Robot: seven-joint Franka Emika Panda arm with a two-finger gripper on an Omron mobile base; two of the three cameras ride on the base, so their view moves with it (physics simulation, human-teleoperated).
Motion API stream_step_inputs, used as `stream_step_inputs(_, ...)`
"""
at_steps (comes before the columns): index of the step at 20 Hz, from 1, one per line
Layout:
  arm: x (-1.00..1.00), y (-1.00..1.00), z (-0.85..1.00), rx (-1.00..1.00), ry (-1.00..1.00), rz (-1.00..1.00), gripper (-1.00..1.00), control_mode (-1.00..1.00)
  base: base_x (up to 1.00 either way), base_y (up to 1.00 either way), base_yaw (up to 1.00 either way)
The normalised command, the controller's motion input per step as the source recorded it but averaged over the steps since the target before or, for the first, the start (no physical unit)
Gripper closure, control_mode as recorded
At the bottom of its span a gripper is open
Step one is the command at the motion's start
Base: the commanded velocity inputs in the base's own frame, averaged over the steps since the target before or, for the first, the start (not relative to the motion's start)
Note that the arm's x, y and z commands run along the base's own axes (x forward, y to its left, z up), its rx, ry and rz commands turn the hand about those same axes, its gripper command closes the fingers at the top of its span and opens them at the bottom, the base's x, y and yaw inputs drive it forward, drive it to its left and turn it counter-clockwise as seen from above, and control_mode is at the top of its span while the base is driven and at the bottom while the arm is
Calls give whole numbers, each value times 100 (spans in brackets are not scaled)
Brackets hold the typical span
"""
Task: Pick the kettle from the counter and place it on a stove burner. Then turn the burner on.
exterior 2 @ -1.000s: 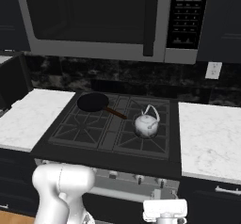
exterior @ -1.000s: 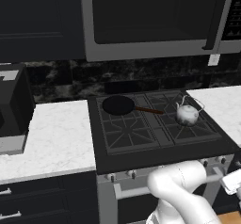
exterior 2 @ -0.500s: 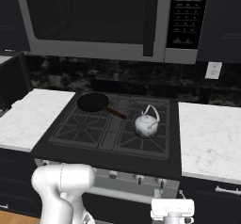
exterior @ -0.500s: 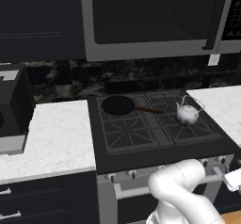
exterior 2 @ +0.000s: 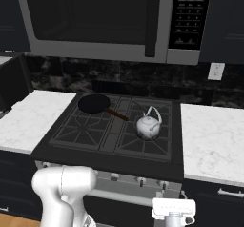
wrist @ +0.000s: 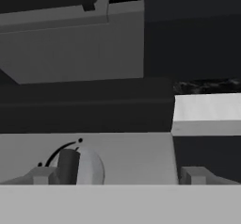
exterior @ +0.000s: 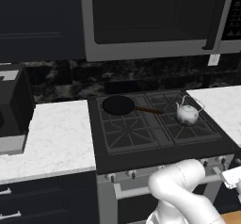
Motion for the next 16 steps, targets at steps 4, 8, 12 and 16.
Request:
stream_step_inputs(4, 0, -21, 0, 0, 4, -8, -100, -100, 0, 0, 0)
stream_step_inputs(8, 0, -33, 0, 0, 6, -8, -100, -100, 0, 0, 0)
stream_step_inputs(12, -5, -51, 0, 0, 2, -4, -100, -100, 0, 0, 0)
stream_step_inputs(16, -22, -44, 0, 0, 0, 0, -100, -100, 0, 0, 0)
